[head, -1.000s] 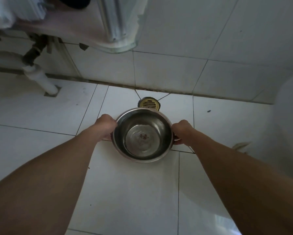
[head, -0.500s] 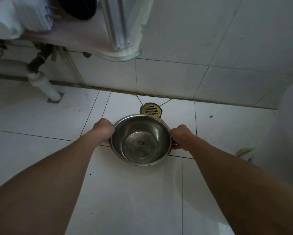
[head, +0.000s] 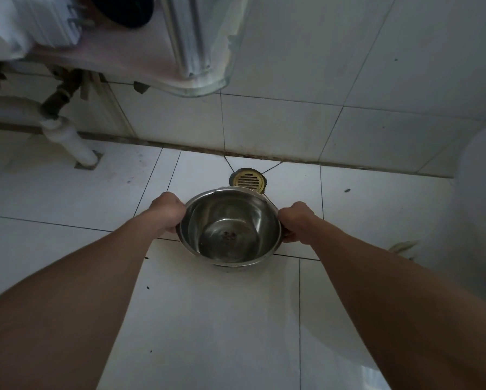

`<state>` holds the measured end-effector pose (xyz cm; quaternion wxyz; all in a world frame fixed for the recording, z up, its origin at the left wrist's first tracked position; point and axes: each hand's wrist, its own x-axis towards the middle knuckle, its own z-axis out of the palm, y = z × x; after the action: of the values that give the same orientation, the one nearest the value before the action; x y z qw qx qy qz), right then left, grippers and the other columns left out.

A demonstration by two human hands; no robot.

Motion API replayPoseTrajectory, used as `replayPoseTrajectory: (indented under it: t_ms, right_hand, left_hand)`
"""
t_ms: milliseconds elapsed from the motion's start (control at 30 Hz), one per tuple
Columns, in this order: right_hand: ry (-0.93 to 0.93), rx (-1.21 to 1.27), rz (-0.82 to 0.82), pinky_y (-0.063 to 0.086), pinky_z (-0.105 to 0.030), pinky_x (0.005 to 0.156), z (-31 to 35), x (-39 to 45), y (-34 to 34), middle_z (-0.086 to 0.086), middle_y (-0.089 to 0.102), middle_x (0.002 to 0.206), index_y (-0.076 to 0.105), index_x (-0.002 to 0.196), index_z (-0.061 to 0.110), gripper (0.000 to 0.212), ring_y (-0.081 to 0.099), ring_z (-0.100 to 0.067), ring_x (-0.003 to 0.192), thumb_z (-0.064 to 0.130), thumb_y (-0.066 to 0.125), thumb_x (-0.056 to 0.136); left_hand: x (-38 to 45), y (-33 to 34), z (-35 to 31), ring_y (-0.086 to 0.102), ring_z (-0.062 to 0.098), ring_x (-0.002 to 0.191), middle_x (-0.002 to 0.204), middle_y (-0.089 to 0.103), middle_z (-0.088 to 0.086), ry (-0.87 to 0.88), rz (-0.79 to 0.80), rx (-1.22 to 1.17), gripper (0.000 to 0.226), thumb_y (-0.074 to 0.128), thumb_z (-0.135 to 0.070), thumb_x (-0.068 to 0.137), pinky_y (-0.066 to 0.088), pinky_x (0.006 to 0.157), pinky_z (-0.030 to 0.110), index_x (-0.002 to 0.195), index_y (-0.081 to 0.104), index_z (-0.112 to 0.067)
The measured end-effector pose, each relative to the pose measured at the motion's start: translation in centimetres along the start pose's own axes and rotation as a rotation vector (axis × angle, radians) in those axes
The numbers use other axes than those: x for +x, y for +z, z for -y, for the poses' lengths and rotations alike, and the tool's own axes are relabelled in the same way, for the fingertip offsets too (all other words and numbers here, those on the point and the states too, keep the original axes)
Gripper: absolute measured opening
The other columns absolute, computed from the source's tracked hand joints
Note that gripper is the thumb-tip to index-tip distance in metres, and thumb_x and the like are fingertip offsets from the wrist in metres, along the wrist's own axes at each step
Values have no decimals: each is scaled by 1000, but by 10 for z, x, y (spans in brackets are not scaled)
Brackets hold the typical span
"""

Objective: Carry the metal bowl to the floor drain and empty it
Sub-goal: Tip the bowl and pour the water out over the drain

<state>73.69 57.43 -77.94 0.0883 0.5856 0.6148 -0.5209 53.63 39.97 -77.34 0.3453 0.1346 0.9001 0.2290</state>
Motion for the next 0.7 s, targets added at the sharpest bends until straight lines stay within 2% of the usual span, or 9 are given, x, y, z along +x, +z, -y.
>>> replayPoseTrajectory:
  t_ms: [67,267,400,533,700]
  right_hand:
    - [-1,-2,2,58,-35,64,-1,0,0,-22,71,107,65,110,-5,21,68,-30,79,11,55,100]
    - [-3,-10,7,58,-33,61,-1,-1,0,-20,70,99,66,104,-3,17,68,-27,75,10,55,100]
    - [-6,-17,12,55,-30,54,-1,0,1,-17,68,90,66,98,-1,15,66,-24,66,11,57,99]
    - [-2,-14,12,55,-30,52,-1,1,3,-15,68,85,63,88,1,14,66,-24,64,10,58,98]
    - [-3,-24,16,54,-30,51,0,2,5,-16,69,85,64,86,1,15,67,-25,66,11,60,97]
  left_hand:
    - [-1,-1,0,71,43,98,89,65,23,5,3,6,17,51,-2,96,61,84,53,84,63,1]
    - [-3,-2,-2,71,43,98,93,69,27,12,13,10,21,53,-5,98,62,84,52,94,68,10]
    - [-2,-4,-2,69,38,85,87,64,22,13,14,26,19,51,-4,98,61,85,53,86,64,4]
    - [-2,-7,-1,67,36,84,91,66,24,3,21,34,24,51,-3,97,61,85,53,102,67,13]
    - [-2,-8,-1,64,35,81,90,64,22,0,17,37,23,51,-2,97,62,83,50,103,67,13]
